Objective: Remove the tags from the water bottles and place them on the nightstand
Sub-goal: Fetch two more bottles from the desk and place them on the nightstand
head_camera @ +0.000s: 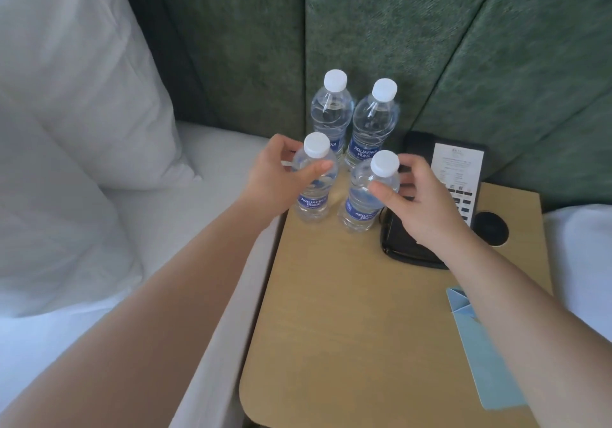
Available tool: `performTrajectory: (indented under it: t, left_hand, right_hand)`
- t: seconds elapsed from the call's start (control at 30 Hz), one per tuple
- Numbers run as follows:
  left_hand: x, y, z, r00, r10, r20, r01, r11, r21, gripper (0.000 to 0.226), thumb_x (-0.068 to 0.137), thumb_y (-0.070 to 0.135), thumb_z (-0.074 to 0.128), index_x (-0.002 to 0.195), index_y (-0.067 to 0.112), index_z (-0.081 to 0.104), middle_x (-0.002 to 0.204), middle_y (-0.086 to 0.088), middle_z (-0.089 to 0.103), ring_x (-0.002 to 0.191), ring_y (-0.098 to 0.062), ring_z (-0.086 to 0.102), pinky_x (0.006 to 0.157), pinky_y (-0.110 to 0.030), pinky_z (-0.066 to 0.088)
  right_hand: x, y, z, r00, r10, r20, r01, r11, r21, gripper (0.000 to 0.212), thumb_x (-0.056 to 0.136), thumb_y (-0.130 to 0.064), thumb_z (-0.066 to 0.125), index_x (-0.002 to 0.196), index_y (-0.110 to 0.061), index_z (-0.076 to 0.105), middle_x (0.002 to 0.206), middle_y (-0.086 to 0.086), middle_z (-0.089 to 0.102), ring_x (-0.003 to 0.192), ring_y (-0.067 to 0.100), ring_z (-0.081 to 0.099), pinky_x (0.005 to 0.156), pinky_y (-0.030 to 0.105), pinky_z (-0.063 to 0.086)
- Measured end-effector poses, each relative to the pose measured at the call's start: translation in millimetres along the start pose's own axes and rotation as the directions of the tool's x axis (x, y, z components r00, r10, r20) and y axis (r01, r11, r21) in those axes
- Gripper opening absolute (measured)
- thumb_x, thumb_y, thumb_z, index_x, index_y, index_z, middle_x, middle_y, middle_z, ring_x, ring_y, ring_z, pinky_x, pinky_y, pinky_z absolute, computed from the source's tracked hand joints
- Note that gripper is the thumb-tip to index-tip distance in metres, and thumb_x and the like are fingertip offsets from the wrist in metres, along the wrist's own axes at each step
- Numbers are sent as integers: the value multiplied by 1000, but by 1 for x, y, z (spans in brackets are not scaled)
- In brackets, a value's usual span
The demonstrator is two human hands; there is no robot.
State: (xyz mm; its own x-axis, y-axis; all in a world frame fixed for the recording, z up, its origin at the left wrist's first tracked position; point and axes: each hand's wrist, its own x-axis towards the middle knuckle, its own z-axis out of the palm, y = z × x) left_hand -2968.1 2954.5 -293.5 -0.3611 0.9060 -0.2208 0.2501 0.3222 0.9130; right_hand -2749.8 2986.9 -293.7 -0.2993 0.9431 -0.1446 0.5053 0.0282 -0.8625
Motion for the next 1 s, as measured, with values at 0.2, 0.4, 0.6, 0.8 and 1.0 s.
performTrajectory:
  t: [0.2,0.4,0.6,0.8,1.0]
  left_hand:
    - [14,6,-8,988,87,125,-98,992,85,30,77,43,75,89,36,49,96,17,60,80,1,62,58,-12,48]
    - [29,10,-2,977,130,170,-137,990,33,28,80,33,76,97,28,54,95,13,63,71,12,59,60,-7,45]
    - [38,12,4,980,116,159,-120,993,15,40,79,33,77,109,17,55,107,-3,66,98,-20,65,84,-33,56]
    - [38,11,5,984,138,110,-144,988,48,38,77,38,77,106,25,56,96,11,65,83,-3,63,67,-15,50]
    - [36,3,18,996,85,11,-84,994,-67,34,76,38,79,95,33,52,100,15,62,100,-14,65,89,-45,55]
  right_hand:
    - [7,-2,3,999,-26,-37,25,999,-28,38,82,-45,67,113,-35,47,107,-6,63,96,11,62,75,18,46]
    - [26,-11,11,991,-6,-133,1,999,-35,38,80,-47,68,107,-30,48,105,-3,65,94,16,63,81,34,51]
    - [37,-15,23,962,41,-269,-52,998,-31,49,75,-54,71,101,-20,47,100,3,65,91,20,62,78,37,50]
    - [39,-14,18,975,58,-214,-73,995,-62,56,76,-54,69,115,-23,43,111,3,61,98,22,61,79,35,47]
    - [34,-10,16,991,48,-122,-48,999,8,54,81,-38,72,128,-35,45,104,-24,58,102,13,63,93,41,49]
